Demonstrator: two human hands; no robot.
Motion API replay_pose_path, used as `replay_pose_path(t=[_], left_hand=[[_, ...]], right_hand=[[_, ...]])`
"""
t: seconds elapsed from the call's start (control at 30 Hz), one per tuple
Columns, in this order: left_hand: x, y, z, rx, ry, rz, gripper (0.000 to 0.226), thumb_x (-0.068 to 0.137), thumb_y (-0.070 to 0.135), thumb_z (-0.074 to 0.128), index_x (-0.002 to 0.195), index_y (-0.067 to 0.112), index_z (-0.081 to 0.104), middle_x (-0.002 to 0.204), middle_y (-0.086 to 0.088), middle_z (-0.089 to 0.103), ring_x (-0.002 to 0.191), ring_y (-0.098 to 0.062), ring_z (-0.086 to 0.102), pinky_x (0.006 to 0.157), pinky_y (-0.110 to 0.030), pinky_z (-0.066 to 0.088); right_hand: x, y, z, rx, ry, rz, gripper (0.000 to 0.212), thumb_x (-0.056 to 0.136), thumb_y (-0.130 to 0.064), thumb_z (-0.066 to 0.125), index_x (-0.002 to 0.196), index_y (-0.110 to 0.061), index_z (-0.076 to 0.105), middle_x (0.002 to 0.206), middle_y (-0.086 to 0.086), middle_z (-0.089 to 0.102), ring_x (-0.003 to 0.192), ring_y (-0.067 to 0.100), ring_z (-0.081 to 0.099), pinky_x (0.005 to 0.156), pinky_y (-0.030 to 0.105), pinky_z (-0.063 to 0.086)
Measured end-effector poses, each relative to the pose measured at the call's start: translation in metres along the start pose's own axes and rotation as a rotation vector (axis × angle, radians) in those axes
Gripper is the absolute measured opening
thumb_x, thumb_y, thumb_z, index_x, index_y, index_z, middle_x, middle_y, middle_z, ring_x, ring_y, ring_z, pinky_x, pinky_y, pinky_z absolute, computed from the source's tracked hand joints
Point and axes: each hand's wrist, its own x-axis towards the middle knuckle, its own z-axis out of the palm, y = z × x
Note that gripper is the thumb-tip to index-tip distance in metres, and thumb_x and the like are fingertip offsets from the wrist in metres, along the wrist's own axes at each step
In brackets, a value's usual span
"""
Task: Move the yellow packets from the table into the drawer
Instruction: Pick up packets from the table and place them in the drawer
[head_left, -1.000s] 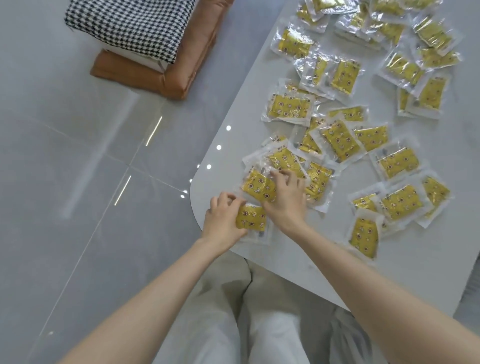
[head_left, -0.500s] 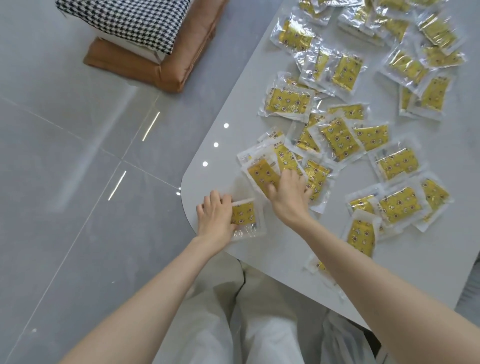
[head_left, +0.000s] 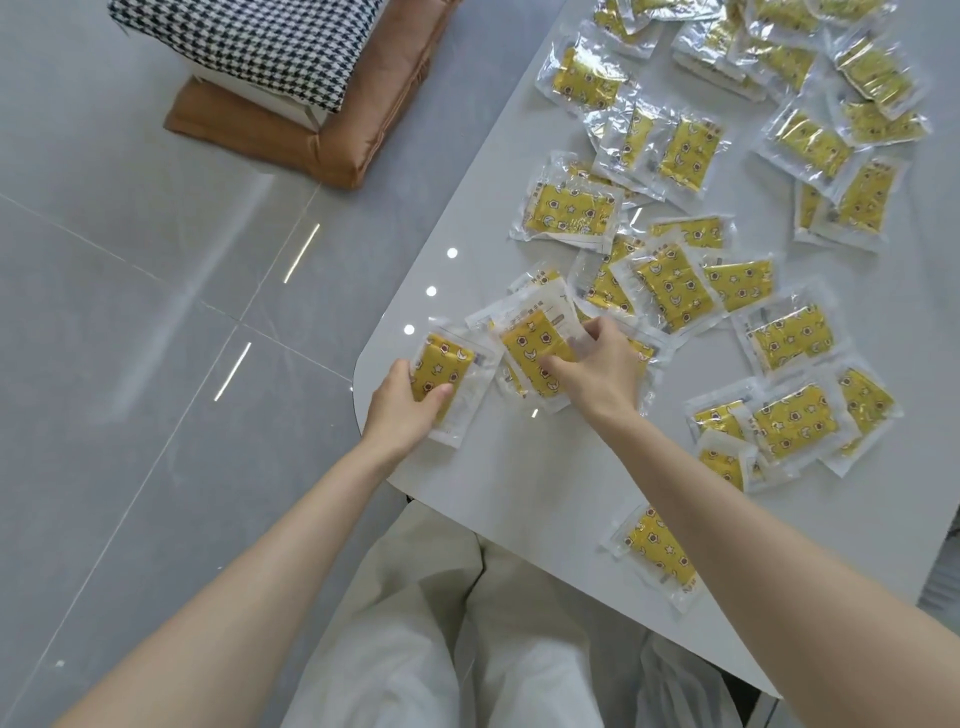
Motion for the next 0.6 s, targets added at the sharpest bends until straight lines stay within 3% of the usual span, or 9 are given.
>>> replay_pose_path(t=[0.07, 0.17, 0.23, 0.3, 0.4, 0.5, 0.6], left_hand=[[-0.002, 0.004, 0.001, -0.031, 0.023, 0.004, 0.023, 0.091, 0.028, 0.060, 0.100, 0.010, 0.049, 0.096, -0.002, 0.057, 0.088, -0.022, 0.054, 0.071, -0.032, 0.042], [-0.009, 0.008, -0.002, -0.052, 0.012, 0.009, 0.024, 0.090, 0.029, 0.061, 0.101, 0.012, 0.050, 0.097, -0.001, 0.059, 0.088, -0.020, 0.057, 0.070, -0.031, 0.045], [-0.019, 0.015, -0.010, -0.089, -0.001, 0.017, 0.027, 0.090, 0.028, 0.062, 0.104, 0.008, 0.050, 0.101, -0.006, 0.063, 0.094, -0.025, 0.062, 0.079, -0.038, 0.051], [-0.031, 0.024, -0.022, -0.148, 0.000, 0.041, 0.027, 0.090, 0.024, 0.062, 0.106, 0.006, 0.050, 0.106, -0.008, 0.066, 0.099, -0.026, 0.064, 0.089, -0.045, 0.052], [-0.052, 0.045, -0.044, -0.238, 0.010, 0.079, 0.020, 0.093, 0.020, 0.059, 0.109, 0.011, 0.052, 0.110, -0.004, 0.067, 0.103, -0.022, 0.064, 0.093, -0.042, 0.051], [-0.074, 0.074, -0.068, -0.311, 0.030, 0.111, 0.018, 0.095, 0.020, 0.056, 0.112, 0.016, 0.051, 0.113, -0.002, 0.066, 0.103, -0.018, 0.064, 0.091, -0.034, 0.051], [-0.097, 0.105, -0.095, -0.402, 0.090, 0.145, 0.016, 0.096, 0.019, 0.054, 0.112, 0.018, 0.051, 0.110, 0.001, 0.065, 0.095, -0.013, 0.064, 0.077, -0.022, 0.051]], right_hand=[[-0.005, 0.001, 0.000, -0.033, 0.010, -0.055, 0.040, 0.072, -0.026, 0.078, 0.091, -0.019, 0.044, 0.088, -0.005, 0.056, 0.086, 0.023, 0.055, 0.068, 0.038, 0.048], [-0.013, 0.000, -0.005, -0.035, -0.031, -0.060, 0.042, 0.077, -0.017, 0.074, 0.091, -0.016, 0.035, 0.073, -0.010, 0.044, 0.072, 0.022, 0.046, 0.051, 0.030, 0.032], [-0.020, -0.002, -0.011, 0.012, -0.076, -0.044, 0.044, 0.077, -0.013, 0.074, 0.094, -0.014, 0.033, 0.075, -0.010, 0.045, 0.073, 0.023, 0.049, 0.053, 0.031, 0.035], [-0.029, -0.009, -0.021, 0.096, -0.113, -0.010, 0.047, 0.077, -0.013, 0.075, 0.100, -0.015, 0.034, 0.083, -0.009, 0.049, 0.082, 0.024, 0.055, 0.065, 0.038, 0.047], [-0.045, -0.030, -0.047, 0.242, -0.153, 0.034, 0.048, 0.077, -0.018, 0.075, 0.111, -0.016, 0.040, 0.099, -0.004, 0.059, 0.093, 0.022, 0.062, 0.082, 0.043, 0.052], [-0.059, -0.060, -0.082, 0.366, -0.172, 0.025, 0.035, 0.080, -0.018, 0.074, 0.108, -0.013, 0.056, 0.102, 0.003, 0.067, 0.091, 0.021, 0.065, 0.076, 0.033, 0.053], [-0.075, -0.094, -0.118, 0.475, -0.187, -0.036, 0.028, 0.081, -0.015, 0.074, 0.105, -0.015, 0.061, 0.100, 0.005, 0.070, 0.089, 0.019, 0.068, 0.068, 0.025, 0.052]])
